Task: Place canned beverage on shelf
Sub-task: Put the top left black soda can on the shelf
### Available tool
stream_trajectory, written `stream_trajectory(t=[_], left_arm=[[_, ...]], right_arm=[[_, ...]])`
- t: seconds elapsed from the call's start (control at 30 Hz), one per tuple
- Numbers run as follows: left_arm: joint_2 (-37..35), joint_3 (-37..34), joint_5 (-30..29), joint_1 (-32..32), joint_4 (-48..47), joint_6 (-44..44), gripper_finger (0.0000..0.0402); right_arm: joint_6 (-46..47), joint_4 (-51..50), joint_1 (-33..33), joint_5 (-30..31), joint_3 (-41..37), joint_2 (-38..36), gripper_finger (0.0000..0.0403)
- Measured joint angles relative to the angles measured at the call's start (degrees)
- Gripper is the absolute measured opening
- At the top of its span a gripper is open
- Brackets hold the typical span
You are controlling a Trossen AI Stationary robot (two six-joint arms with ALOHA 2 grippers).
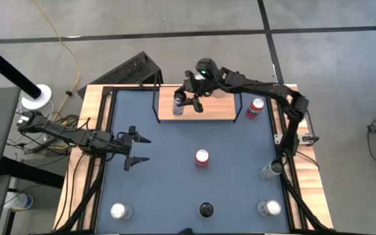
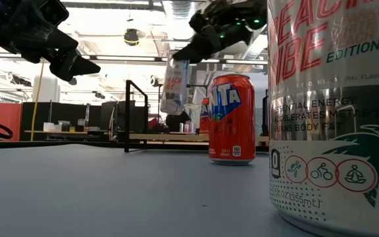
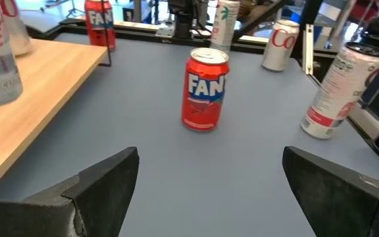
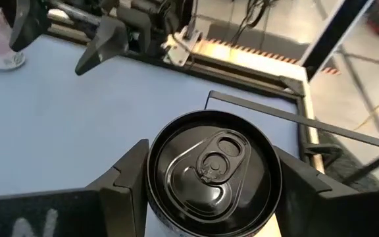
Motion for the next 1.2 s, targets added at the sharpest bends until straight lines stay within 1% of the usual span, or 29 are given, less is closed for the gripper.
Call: stream_trajectory(t=[0.13, 0.27, 0.57, 0.83, 1.2], left_arm=[[-0.01, 0.0, -1.27, 0.0, 0.01, -0.19, 0.0364], [-0.01, 0.0, -1.48, 0.0, 0.0, -0.29, 0.0364], [-0.02, 0.0, -1.58, 0.0, 0.01, -0.21, 0.0364], [0.0, 0.0, -1.47, 0.0, -0.03, -0.24, 0.0364], [-0.02, 0.0, -0.88, 0.0, -0.03, -0.74, 0.0364]], right_arm=[[-0.55, -6.43, -1.14, -1.64, 8.75, 5.48, 0.0219], [-0.52, -10.05, -2.02, -2.47, 13.74, 8.46, 0.0219], [1.55, -10.44, -1.3, -2.87, 13.8, 8.45, 0.0219], [1.29, -9.27, -0.39, -0.77, 13.77, 12.27, 0.0219], [1.25, -9.28, -1.23, 0.3, 13.8, 12.14, 0.0219]])
